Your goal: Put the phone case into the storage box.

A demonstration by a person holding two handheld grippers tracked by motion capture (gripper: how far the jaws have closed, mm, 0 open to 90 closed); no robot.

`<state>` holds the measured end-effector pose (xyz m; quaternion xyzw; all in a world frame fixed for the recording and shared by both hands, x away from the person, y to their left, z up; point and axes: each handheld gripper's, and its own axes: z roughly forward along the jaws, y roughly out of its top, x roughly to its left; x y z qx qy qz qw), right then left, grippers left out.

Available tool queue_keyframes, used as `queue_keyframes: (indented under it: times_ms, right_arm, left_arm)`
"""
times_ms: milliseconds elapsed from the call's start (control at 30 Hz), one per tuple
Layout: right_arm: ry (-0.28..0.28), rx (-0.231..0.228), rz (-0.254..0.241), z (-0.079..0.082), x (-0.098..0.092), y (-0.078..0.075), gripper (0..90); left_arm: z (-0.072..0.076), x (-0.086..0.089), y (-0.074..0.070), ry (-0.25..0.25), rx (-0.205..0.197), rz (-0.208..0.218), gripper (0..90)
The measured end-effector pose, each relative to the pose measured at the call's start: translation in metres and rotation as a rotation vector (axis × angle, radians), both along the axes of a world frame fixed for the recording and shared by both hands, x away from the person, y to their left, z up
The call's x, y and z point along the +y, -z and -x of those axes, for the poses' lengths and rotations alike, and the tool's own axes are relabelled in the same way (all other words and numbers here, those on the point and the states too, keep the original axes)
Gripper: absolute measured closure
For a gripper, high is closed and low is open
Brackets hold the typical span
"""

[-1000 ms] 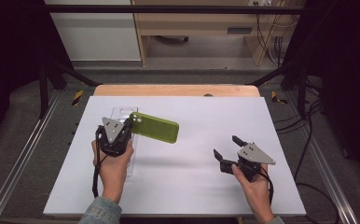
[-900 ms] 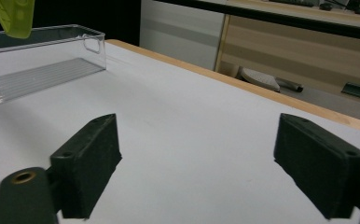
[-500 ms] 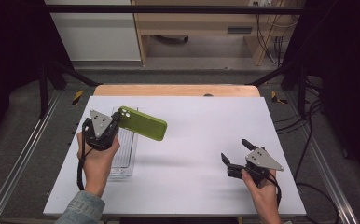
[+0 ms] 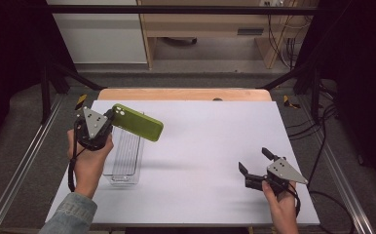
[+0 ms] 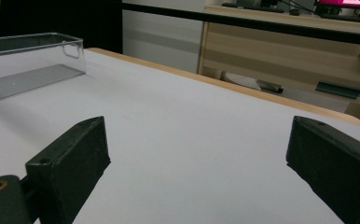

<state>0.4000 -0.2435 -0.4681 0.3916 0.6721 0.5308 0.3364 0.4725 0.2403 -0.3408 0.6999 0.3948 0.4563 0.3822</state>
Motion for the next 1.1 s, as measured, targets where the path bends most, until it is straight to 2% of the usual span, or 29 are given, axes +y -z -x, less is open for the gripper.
queue_keyframes:
  times_ms: [100,200,433,833,933,1100]
  right_arm:
    - [-0.021,0.002,0.001,0.0,-0.002,0.001,7.4]
    - [-0.037,0.011,0.0,-0.002,-0.003,0.004,5.8]
    - [-0.051,-0.015,0.009,-0.002,-0.001,0.006,3.2]
    - [-0.066,-0.033,0.018,-0.002,0.002,0.008,2.8]
    - [-0.067,-0.038,0.019,-0.002,0.002,0.008,2.7]
    - [-0.073,-0.039,0.024,-0.002,0.003,0.009,2.7]
  left_arm:
    - [-0.001,0.001,-0.002,0.002,-0.02,-0.019,87.9]
    - [-0.002,0.004,-0.004,0.002,-0.027,-0.021,87.9]
    - [-0.006,0.012,-0.009,-0.011,-0.043,-0.04,87.9]
    - [-0.011,0.028,-0.017,-0.016,-0.069,-0.143,87.9]
    - [-0.012,0.031,-0.017,-0.02,-0.078,-0.182,87.9]
    - [-0.012,0.037,-0.02,-0.034,-0.09,-0.204,87.9]
